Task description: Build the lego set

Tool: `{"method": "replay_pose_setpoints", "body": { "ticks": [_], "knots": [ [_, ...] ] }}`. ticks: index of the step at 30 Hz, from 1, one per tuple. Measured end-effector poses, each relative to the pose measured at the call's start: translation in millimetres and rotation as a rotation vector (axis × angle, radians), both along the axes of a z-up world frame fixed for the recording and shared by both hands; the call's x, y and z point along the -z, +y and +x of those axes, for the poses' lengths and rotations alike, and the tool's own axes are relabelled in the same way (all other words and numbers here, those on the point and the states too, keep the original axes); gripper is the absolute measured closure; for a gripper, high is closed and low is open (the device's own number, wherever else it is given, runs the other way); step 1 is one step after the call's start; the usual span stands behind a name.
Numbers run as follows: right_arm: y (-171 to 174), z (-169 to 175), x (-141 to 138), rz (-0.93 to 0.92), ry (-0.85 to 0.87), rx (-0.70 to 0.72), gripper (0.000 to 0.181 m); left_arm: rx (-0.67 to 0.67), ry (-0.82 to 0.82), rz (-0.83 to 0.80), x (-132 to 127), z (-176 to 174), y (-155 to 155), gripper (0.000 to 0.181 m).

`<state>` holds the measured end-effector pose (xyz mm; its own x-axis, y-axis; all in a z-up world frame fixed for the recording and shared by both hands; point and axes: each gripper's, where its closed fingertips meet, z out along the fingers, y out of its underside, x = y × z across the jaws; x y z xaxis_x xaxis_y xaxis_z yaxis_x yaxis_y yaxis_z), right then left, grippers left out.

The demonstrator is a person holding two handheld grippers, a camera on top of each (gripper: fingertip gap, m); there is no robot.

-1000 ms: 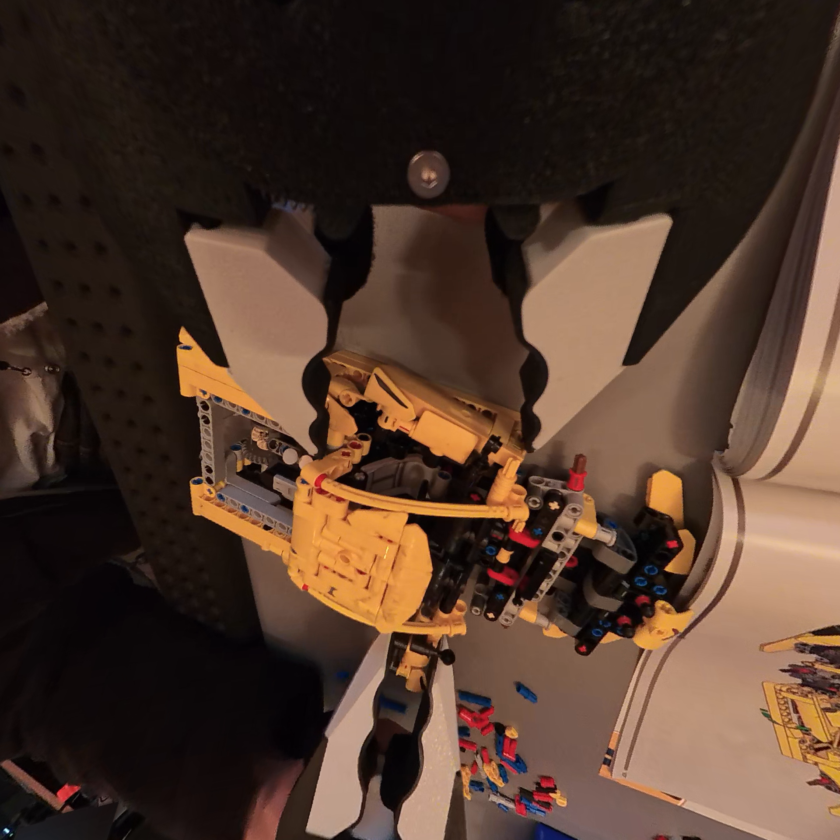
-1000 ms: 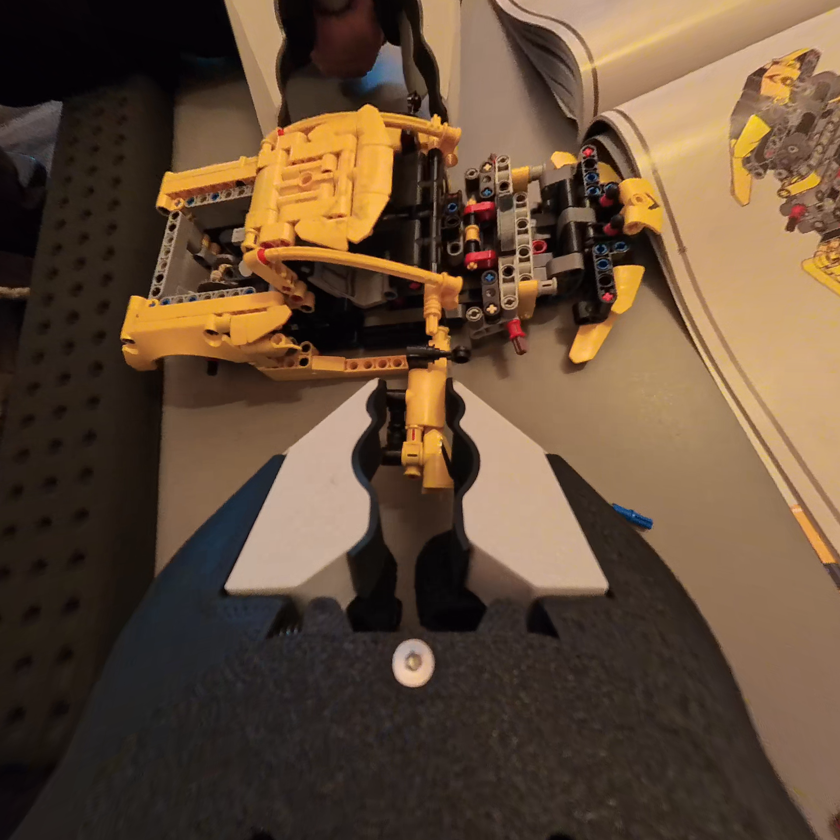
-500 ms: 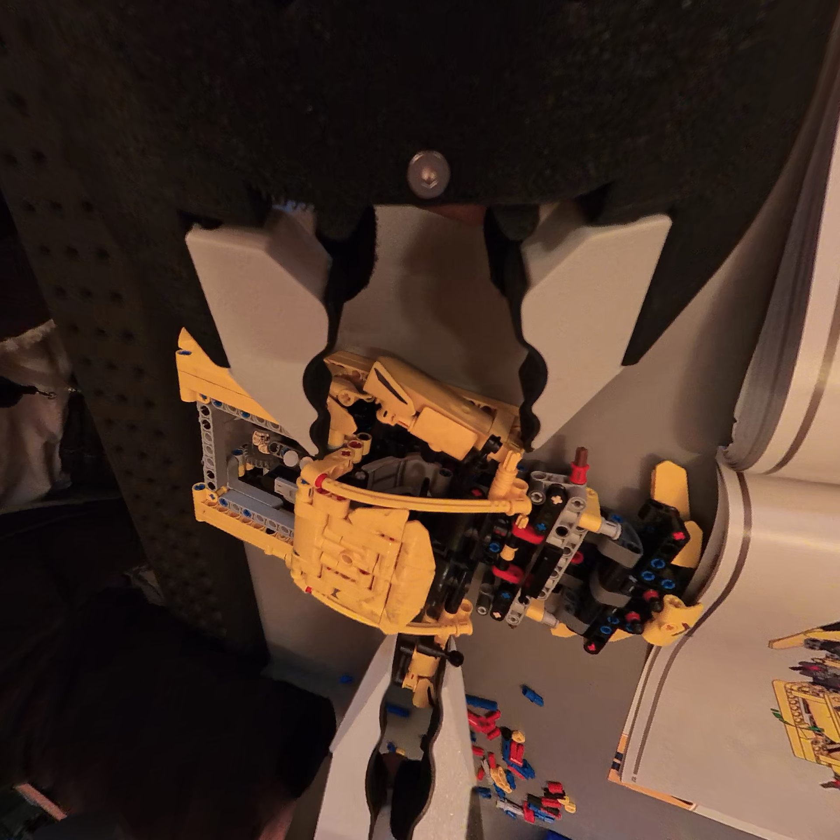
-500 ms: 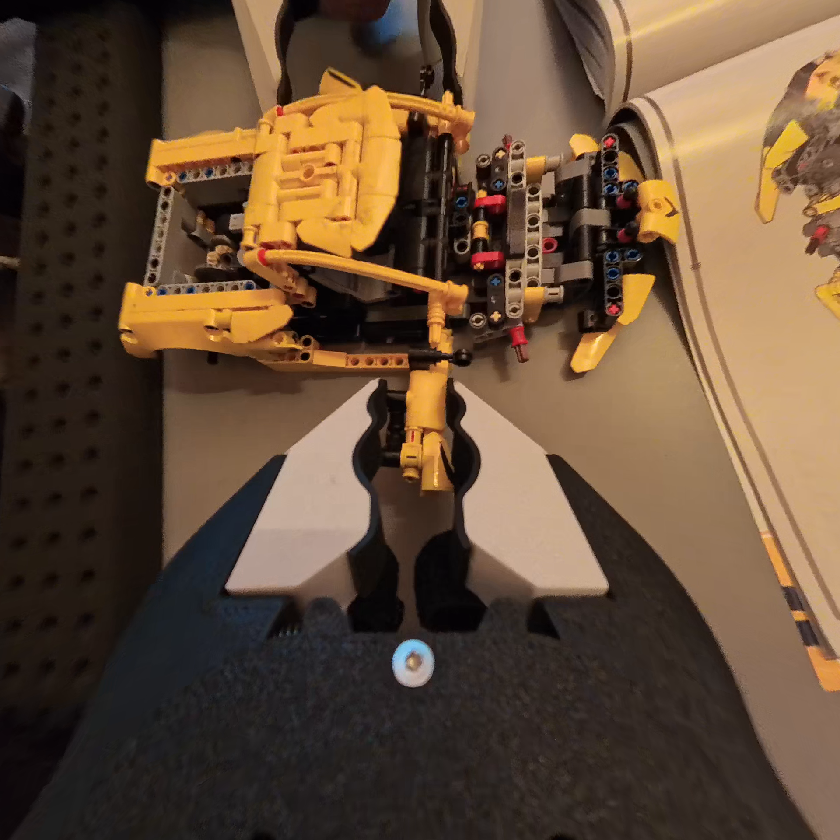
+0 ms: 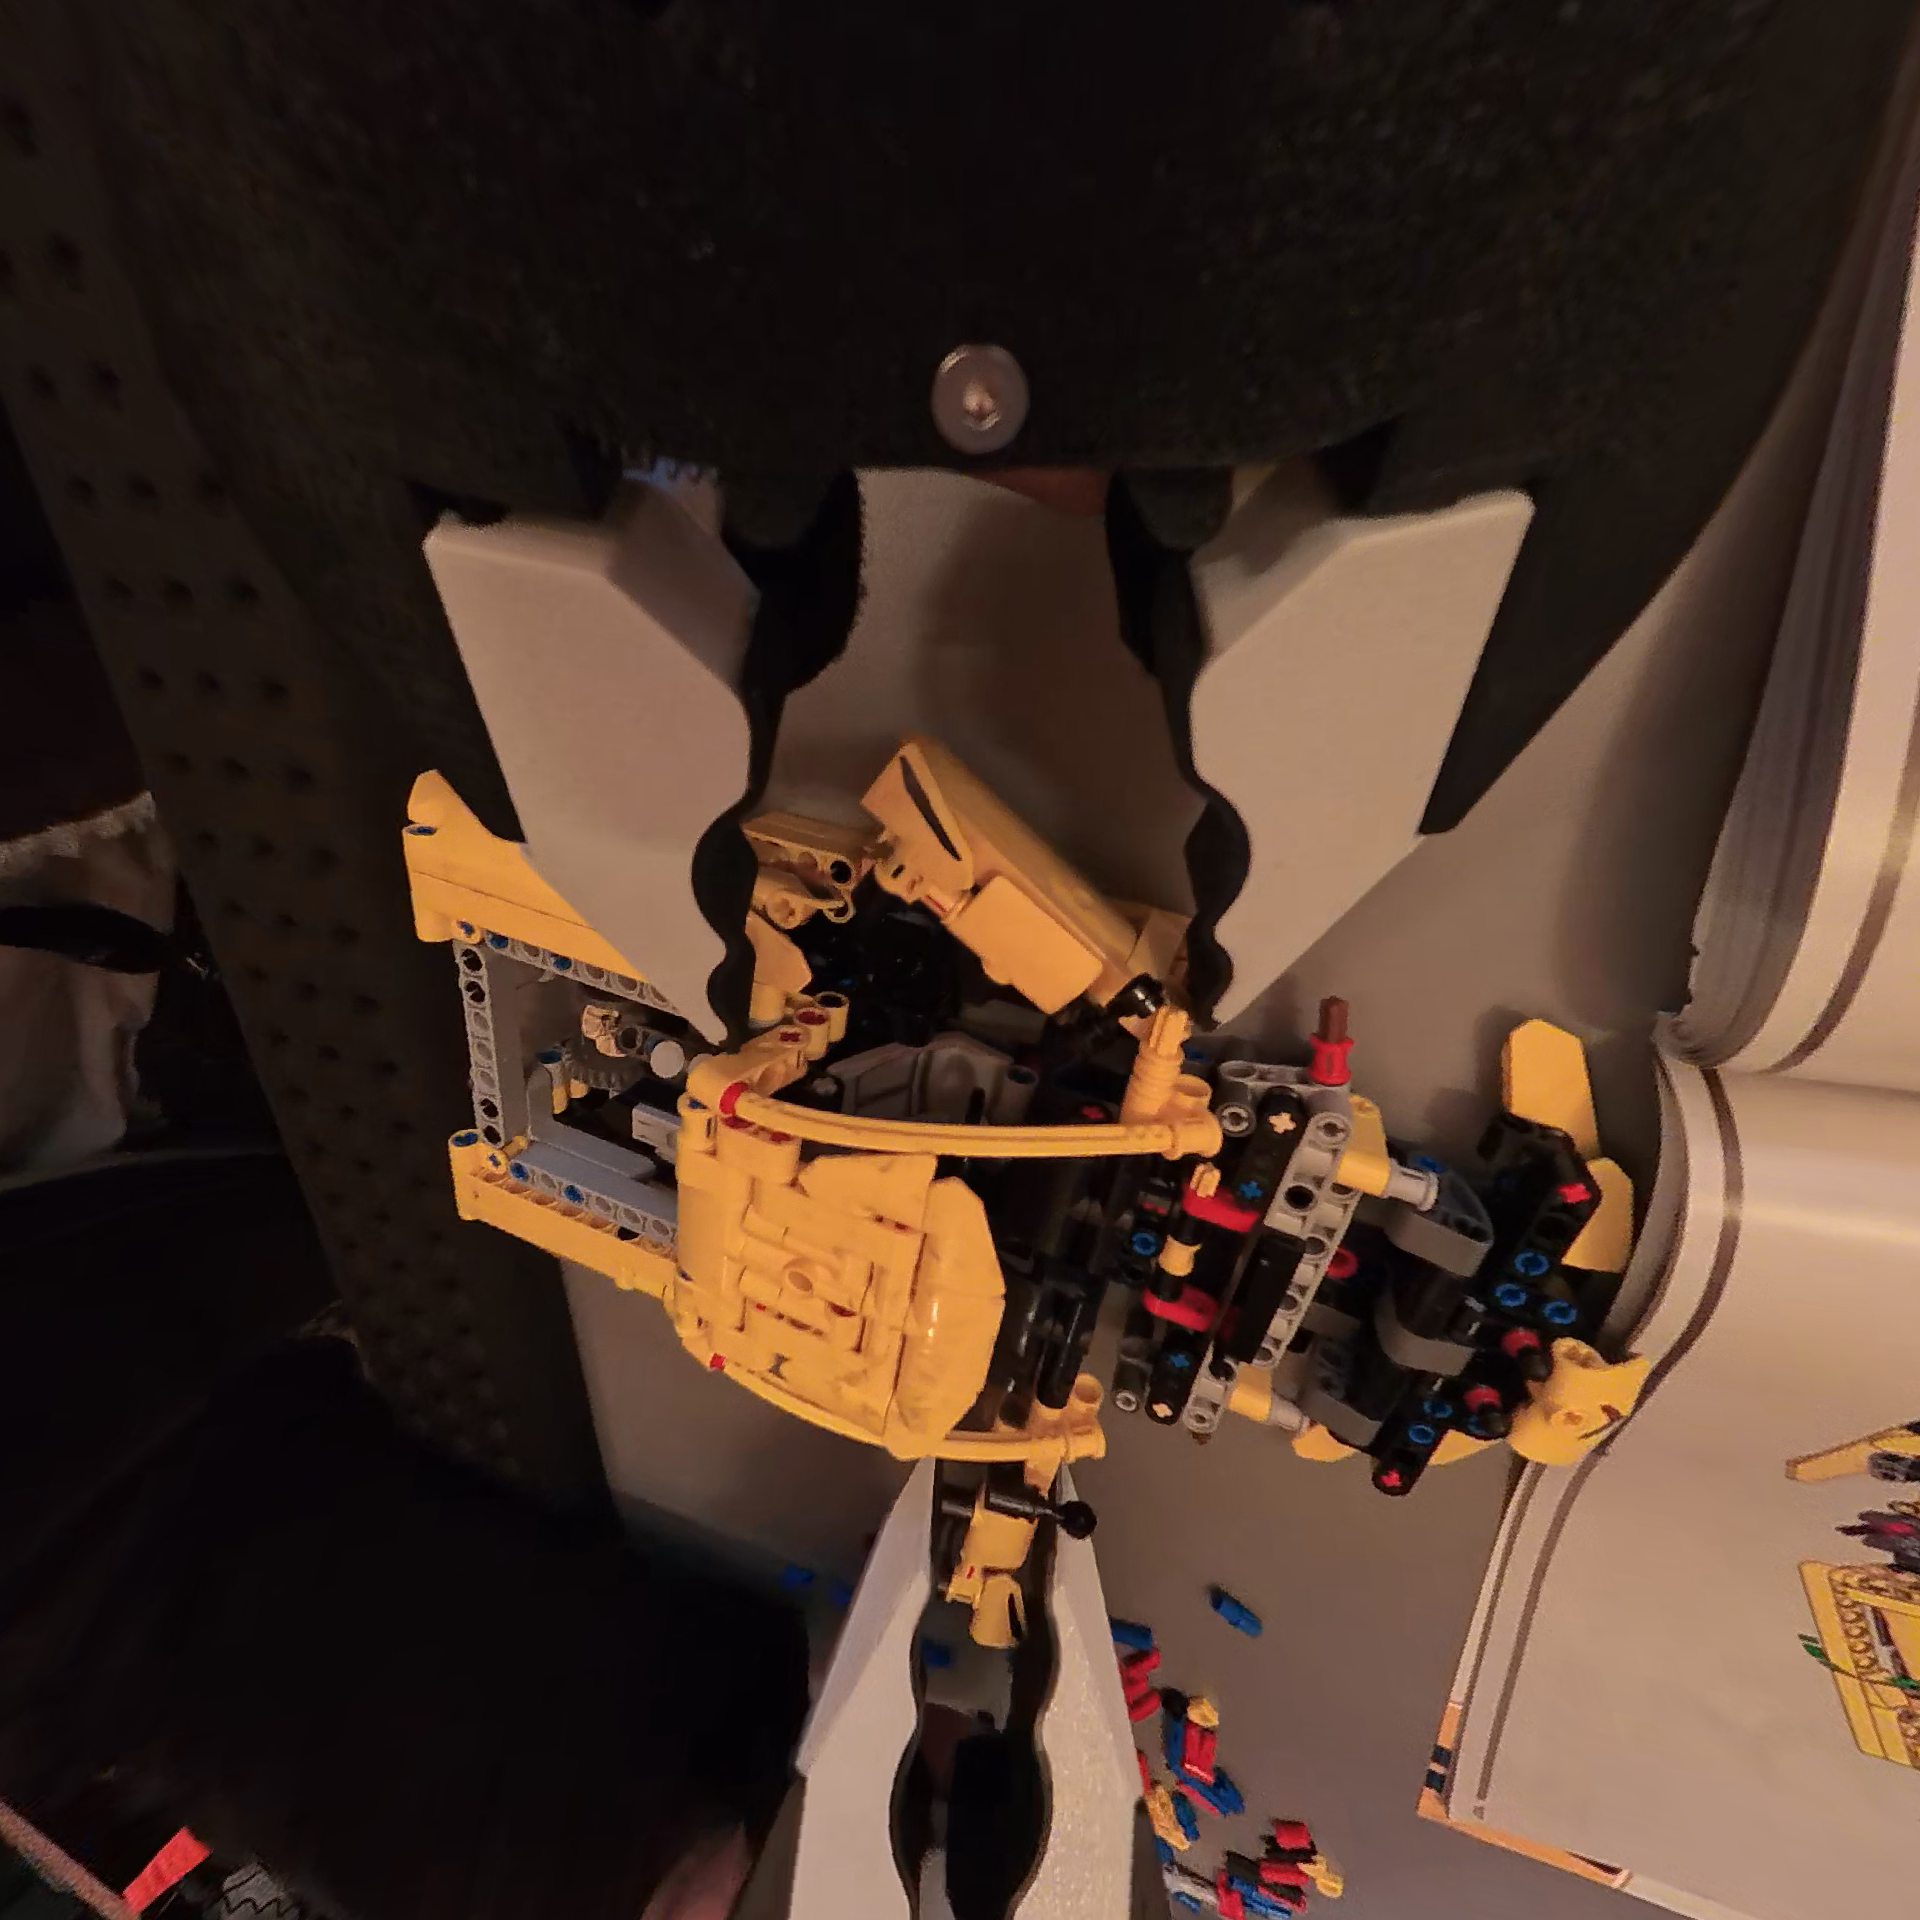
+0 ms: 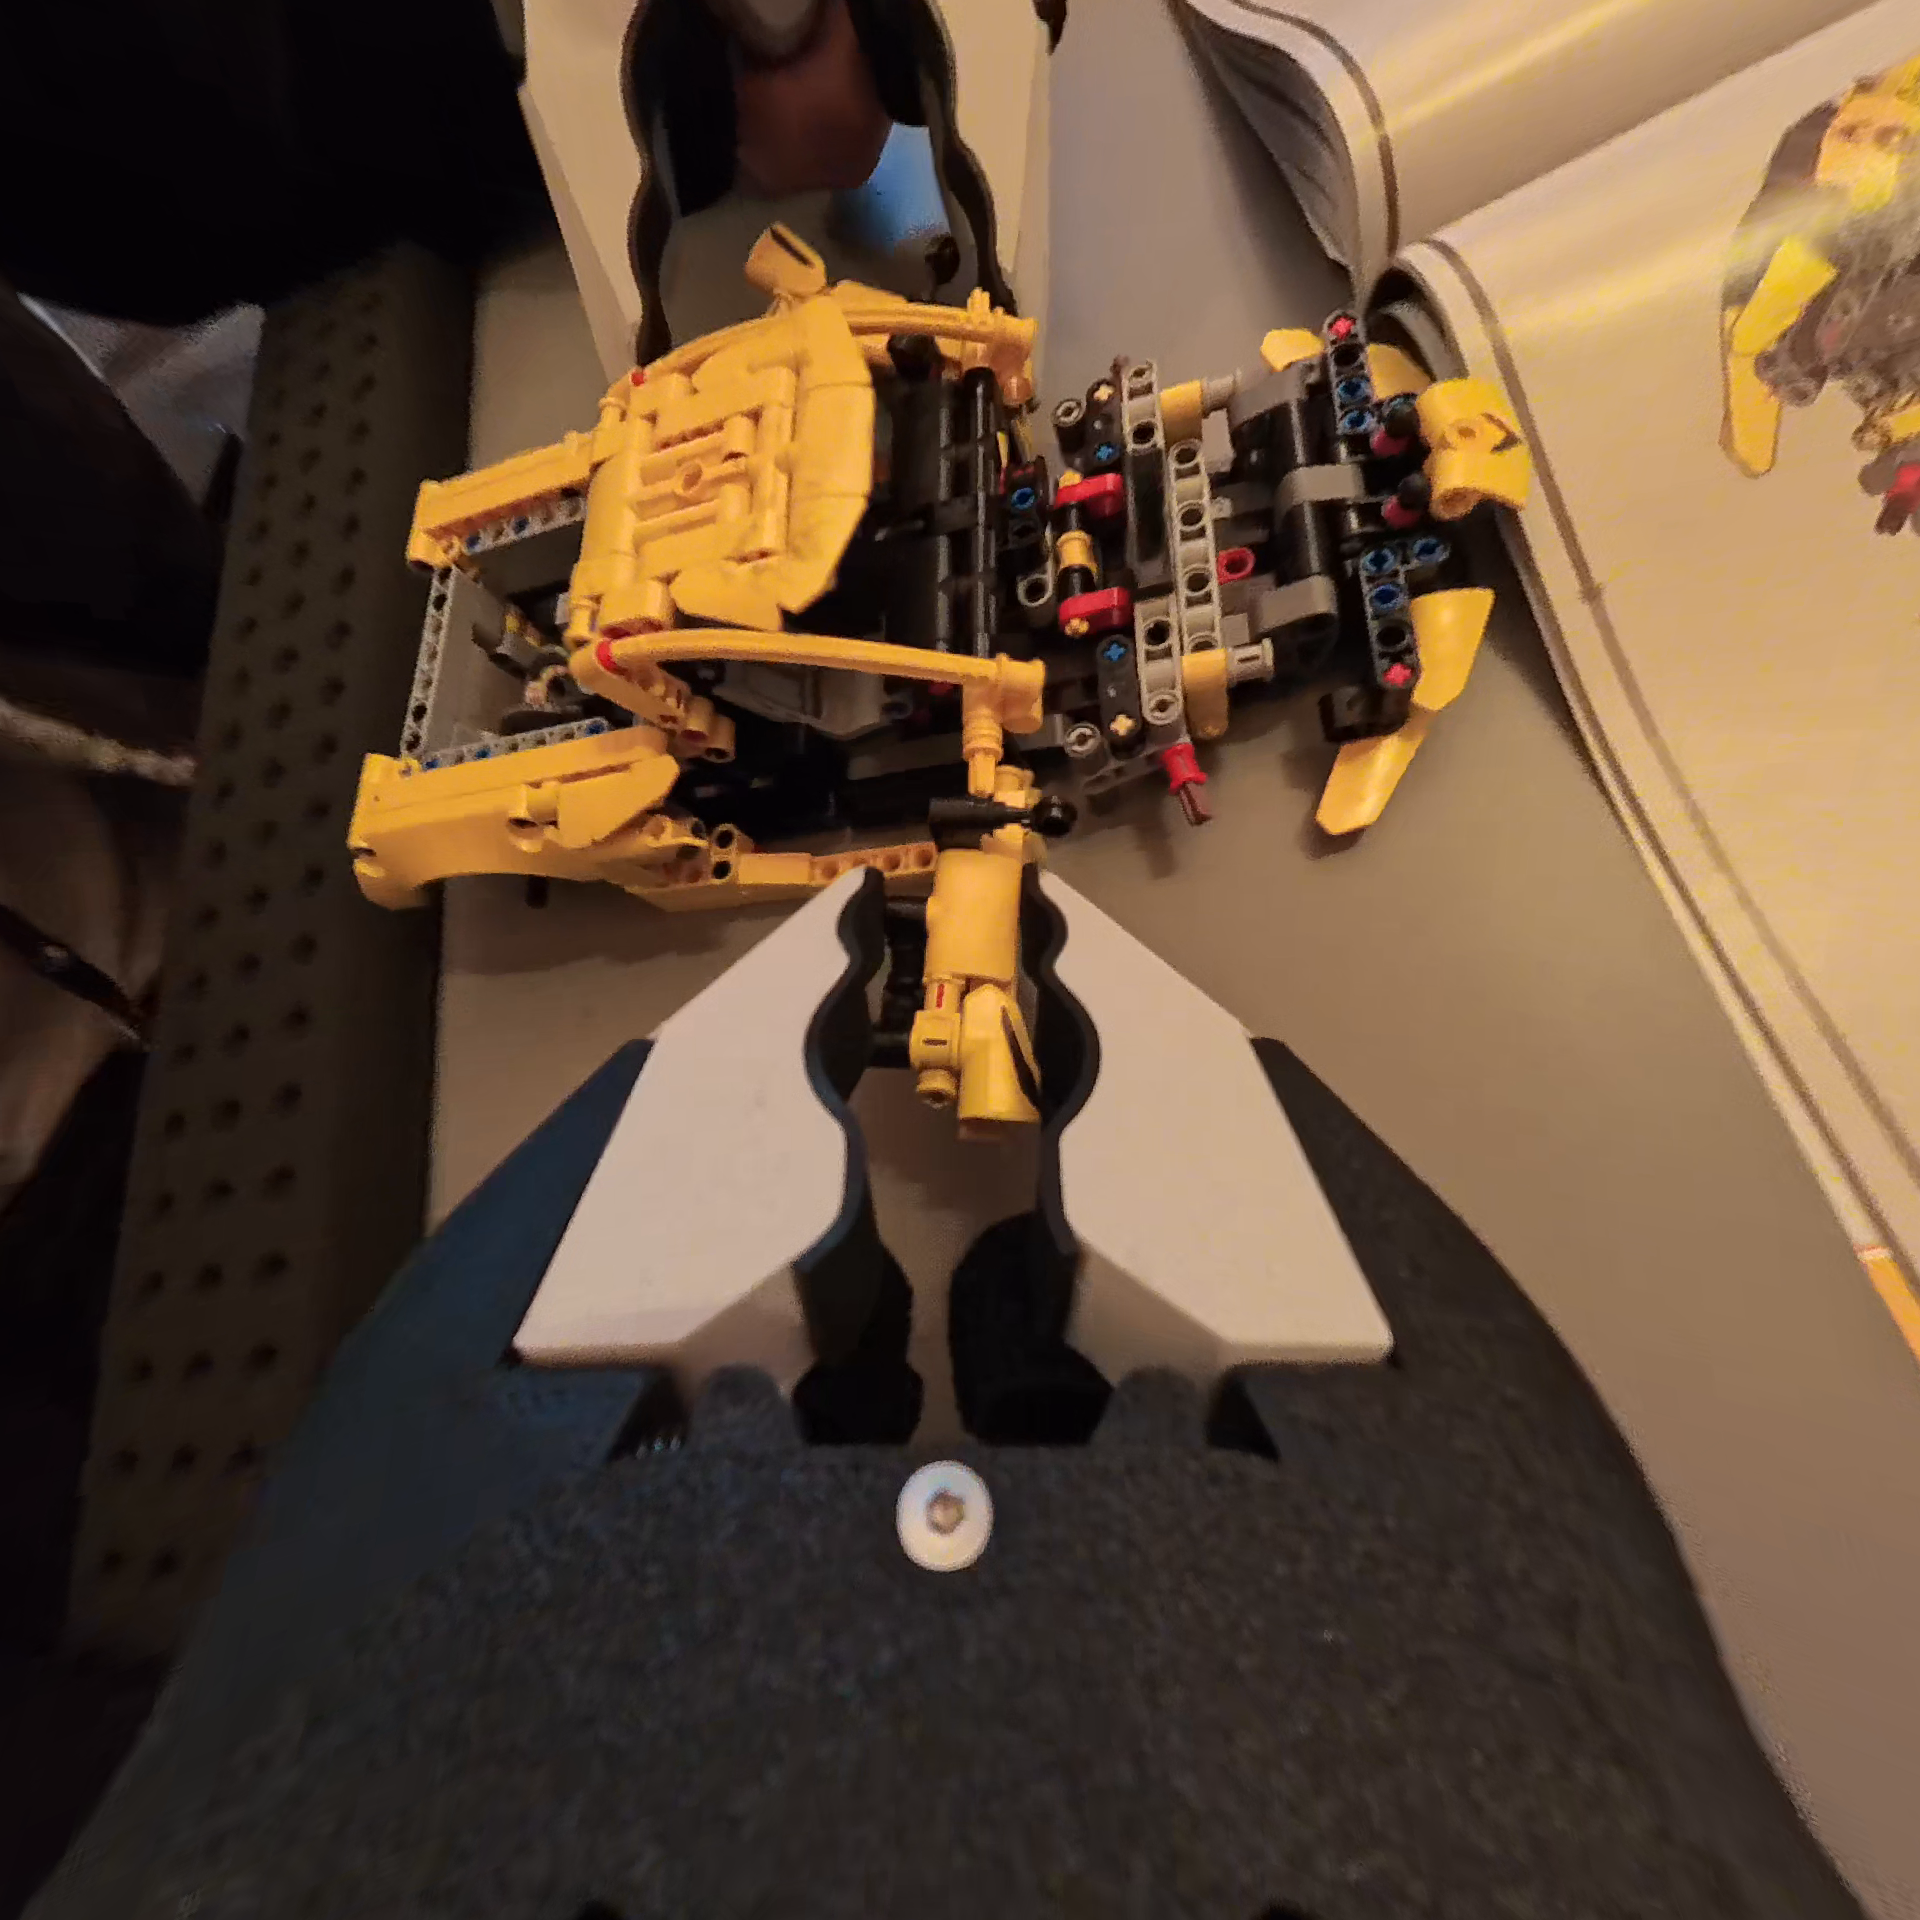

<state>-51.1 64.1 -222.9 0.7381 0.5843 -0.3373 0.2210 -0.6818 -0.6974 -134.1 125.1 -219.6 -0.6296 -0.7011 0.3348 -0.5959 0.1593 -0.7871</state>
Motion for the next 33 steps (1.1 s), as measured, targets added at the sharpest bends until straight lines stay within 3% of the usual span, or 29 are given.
{"method": "replay_pose_setpoints", "body": {
  "ticks": [10, 16, 18, 21, 25, 29, 31, 33],
  "knots": [
    [-7, -3, 3, -0.096, 0.099, 0.075, 0.154, 0.014, 0.011, 0.011, 0, 0, 2, 0.096],
    [-25, -32, 2, -0.116, 0.126, -0.009, 0.146, -0.001, -0.026, 0.11, -4, -5, 25, 0.096],
    [-31, -45, 0, -0.081, 0.145, -0.056, 0.134, -0.037, -0.044, 0.156, -6, -3, 39, 0.096],
    [-38, -54, -3, 0.007, 0.131, -0.139, 0.131, -0.144, -0.072, 0.223, -11, 0, 67, 0.099],
    [-21, -46, -12, 0.274, -0.004, -0.21, 0.128, -0.275, -0.105, 0.234, -26, -5, 89, 0.105],
    [-15, -49, -5, 0.264, -0.064, -0.351, 0.128, -0.292, -0.176, 0.113, -54, -24, 65, 0.107],
    [-16, -55, -7, 0.237, 0.024, -0.4, 0.116, -0.238, -0.192, 0.059, -55, -34, 35, 0.107],
    [-17, -58, -4, 0.218, 0.08, -0.435, 0.116, -0.227, -0.221, 0.052, -51, -34, 16, 0.107]
  ]
}}
